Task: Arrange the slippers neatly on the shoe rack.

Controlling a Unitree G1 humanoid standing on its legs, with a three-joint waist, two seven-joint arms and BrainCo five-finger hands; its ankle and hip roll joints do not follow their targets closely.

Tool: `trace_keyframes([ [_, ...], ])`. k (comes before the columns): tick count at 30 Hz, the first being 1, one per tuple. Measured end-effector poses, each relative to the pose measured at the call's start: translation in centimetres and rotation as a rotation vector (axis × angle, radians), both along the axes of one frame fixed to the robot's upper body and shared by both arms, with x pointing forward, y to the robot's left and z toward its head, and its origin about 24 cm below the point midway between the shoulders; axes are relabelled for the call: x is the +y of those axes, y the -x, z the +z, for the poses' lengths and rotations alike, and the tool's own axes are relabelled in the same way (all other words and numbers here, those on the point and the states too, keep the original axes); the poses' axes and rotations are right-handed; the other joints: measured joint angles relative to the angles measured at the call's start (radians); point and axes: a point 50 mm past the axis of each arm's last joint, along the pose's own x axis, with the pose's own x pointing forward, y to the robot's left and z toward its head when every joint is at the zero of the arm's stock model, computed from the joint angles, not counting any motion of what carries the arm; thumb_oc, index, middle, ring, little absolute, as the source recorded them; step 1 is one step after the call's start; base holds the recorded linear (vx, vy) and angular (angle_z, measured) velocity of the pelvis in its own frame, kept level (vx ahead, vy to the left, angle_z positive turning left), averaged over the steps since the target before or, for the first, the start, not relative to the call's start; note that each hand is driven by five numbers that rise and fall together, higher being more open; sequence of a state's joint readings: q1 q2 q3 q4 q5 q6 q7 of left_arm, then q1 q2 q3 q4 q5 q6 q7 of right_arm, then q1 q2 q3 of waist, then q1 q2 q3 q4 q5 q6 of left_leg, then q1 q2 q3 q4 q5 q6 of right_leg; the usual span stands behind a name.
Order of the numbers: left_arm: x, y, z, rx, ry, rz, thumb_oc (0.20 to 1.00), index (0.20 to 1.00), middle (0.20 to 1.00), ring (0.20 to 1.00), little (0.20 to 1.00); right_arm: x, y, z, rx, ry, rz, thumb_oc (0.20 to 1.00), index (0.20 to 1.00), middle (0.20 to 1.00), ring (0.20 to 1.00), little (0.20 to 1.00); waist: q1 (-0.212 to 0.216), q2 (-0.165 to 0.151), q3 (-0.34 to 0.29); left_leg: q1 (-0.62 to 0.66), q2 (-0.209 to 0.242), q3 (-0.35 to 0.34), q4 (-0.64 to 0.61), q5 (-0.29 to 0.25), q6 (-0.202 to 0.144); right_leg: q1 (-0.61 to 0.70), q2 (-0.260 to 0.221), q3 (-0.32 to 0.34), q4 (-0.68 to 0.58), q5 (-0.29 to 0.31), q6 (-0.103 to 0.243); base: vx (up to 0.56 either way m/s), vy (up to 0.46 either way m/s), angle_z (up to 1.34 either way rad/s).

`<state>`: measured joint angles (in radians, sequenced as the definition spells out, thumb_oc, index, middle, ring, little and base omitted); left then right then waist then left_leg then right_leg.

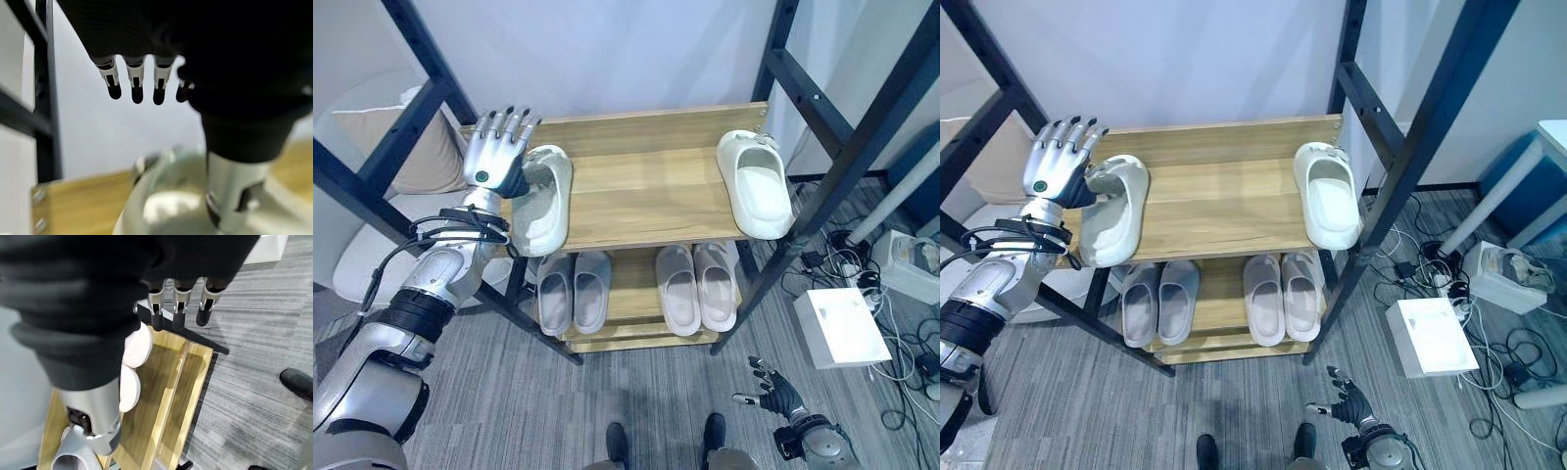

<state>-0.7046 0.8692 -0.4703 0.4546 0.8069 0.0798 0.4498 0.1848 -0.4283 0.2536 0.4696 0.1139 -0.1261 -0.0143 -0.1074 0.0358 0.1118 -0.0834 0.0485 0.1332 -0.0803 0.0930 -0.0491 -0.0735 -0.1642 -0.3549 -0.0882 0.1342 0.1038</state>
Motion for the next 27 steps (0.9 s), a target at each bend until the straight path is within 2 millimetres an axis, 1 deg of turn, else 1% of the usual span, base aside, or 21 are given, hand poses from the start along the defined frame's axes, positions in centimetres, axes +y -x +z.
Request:
trace_keyframes([
  [1, 0.0, 0.0, 0.5, -0.012, -0.009, 0.0, 1.0, 1.0, 1.0, 1.0, 1.0, -0.2, 0.4, -0.1, 0.008, 0.004, -0.006, 1.0, 1.0, 1.0, 1.0, 1.0, 0.001, -0.002, 0.003, -0.002, 0.0, 0.004, 0.0, 0.0, 0.0, -0.004, 0.0, 0.002, 0.0, 0.005, -0.005, 0.0, 0.006, -0.1],
  [4, 0.4, -0.2, 0.8, -0.001, -0.031, 0.024, 1.0, 1.0, 1.0, 1.0, 1.0, -0.2, 0.6, -0.1, 0.01, 0.003, -0.009, 1.0, 1.0, 1.0, 1.0, 1.0, -0.003, -0.004, 0.004, -0.002, 0.0, 0.012, 0.0, 0.0, 0.0, -0.007, -0.001, 0.006, 0.0, 0.005, -0.004, -0.01, 0.003, -0.07],
  [7, 0.3, -0.6, 1.3, -0.002, -0.064, 0.027, 1.0, 1.0, 1.0, 1.0, 1.0, -0.3, 0.7, -0.1, 0.01, 0.003, -0.013, 1.0, 1.0, 1.0, 1.0, 1.0, -0.004, -0.007, 0.006, -0.007, 0.0, 0.012, 0.0, 0.0, 0.0, -0.014, 0.0, 0.006, 0.0, 0.005, -0.001, 0.0, 0.0, 0.0],
  [8, 0.3, -0.7, 1.6, -0.006, -0.084, 0.034, 0.58, 0.58, 0.58, 0.58, 0.58, -0.4, 0.6, -0.1, 0.006, 0.004, -0.02, 1.0, 1.0, 1.0, 1.0, 1.0, -0.005, -0.007, 0.007, -0.016, 0.0, 0.014, 0.0, 0.0, 0.0, -0.024, 0.0, 0.01, 0.0, 0.006, 0.001, 0.0, 0.0, 0.0],
  [9, 0.4, -0.9, 1.6, -0.003, -0.094, 0.039, 0.2, 0.2, 0.2, 0.2, 0.2, -0.4, 0.6, -0.1, 0.006, 0.004, -0.021, 1.0, 1.0, 1.0, 1.0, 1.0, -0.006, -0.008, 0.007, -0.019, 0.0, 0.014, 0.0, 0.0, 0.0, -0.027, 0.0, 0.012, 0.0, 0.007, 0.001, -0.01, 0.009, -0.07],
  [12, 1.0, -1.1, 1.3, 0.023, -0.105, 0.075, 0.2, 0.2, 0.2, 0.2, 0.2, -0.4, 0.5, 0.0, 0.001, 0.003, -0.02, 1.0, 1.0, 1.0, 1.0, 1.0, -0.012, -0.013, 0.012, -0.022, 0.0, 0.026, 0.0, 0.0, 0.0, -0.036, 0.0, 0.024, 0.0, 0.009, 0.005, 0.0, 0.002, -0.1],
  [15, 0.7, -1.4, 2.6, -0.013, -0.1, 0.079, 0.2, 0.2, 0.2, 0.2, 0.2, -0.4, 0.5, 0.0, 0.002, 0.003, -0.021, 1.0, 1.0, 1.0, 1.0, 1.0, -0.016, -0.024, 0.025, -0.021, 0.0, 0.03, 0.0, 0.0, 0.0, -0.038, 0.0, 0.026, 0.0, 0.01, 0.005, 0.01, 0.0, -0.03],
  [16, 0.7, -1.5, 2.8, -0.011, -0.094, 0.079, 0.2, 0.2, 0.2, 0.2, 0.2, -0.3, 0.5, 0.0, 0.001, 0.002, -0.021, 1.0, 1.0, 1.0, 1.0, 1.0, -0.017, -0.024, 0.025, -0.022, 0.0, 0.031, 0.0, 0.0, 0.0, -0.038, 0.0, 0.027, 0.0, 0.011, 0.003, 0.01, 0.0, -0.03],
  [19, 0.6, -1.6, 2.8, -0.002, -0.096, 0.077, 0.2, 0.2, 0.2, 0.2, 0.2, -0.4, 0.5, 0.0, 0.001, 0.002, -0.022, 1.0, 1.0, 1.0, 1.0, 1.0, -0.02, -0.024, 0.025, -0.021, 0.0, 0.037, 0.0, 0.0, 0.0, -0.04, 0.0, 0.028, 0.0, 0.016, -0.004, 0.0, 0.001, -0.01],
  [23, 0.4, -1.7, 2.8, -0.002, -0.083, 0.068, 0.2, 0.2, 0.2, 0.2, 0.2, -0.2, 0.1, 0.1, -0.01, -0.004, -0.021, 1.0, 1.0, 1.0, 1.0, 1.0, -0.019, -0.024, 0.025, -0.021, 0.0, 0.041, 0.0, 0.0, 0.0, -0.041, 0.0, 0.031, 0.0, 0.017, -0.004, 0.0, -0.002, -0.01],
  [25, -0.4, -1.6, 3.1, -0.008, -0.085, 0.036, 0.2, 0.2, 0.2, 0.2, 0.2, -0.1, 0.0, 0.2, -0.013, -0.007, -0.02, 1.0, 1.0, 1.0, 1.0, 1.0, -0.019, -0.026, 0.026, -0.021, 0.0, 0.041, 0.0, 0.0, 0.0, -0.041, 0.0, 0.031, 0.0, 0.017, -0.004, 0.0, 0.0, 0.0],
  [27, -1.7, -1.6, 3.1, -0.007, -0.086, -0.016, 0.2, 0.2, 0.2, 0.2, 0.2, 0.0, -0.1, 0.2, -0.016, -0.013, -0.022, 1.0, 1.0, 1.0, 1.0, 1.0, -0.019, -0.026, 0.026, -0.02, 0.0, 0.041, 0.0, 0.0, 0.0, -0.04, 0.0, 0.03, 0.0, 0.017, -0.004, 0.0, 0.0, 0.0],
])
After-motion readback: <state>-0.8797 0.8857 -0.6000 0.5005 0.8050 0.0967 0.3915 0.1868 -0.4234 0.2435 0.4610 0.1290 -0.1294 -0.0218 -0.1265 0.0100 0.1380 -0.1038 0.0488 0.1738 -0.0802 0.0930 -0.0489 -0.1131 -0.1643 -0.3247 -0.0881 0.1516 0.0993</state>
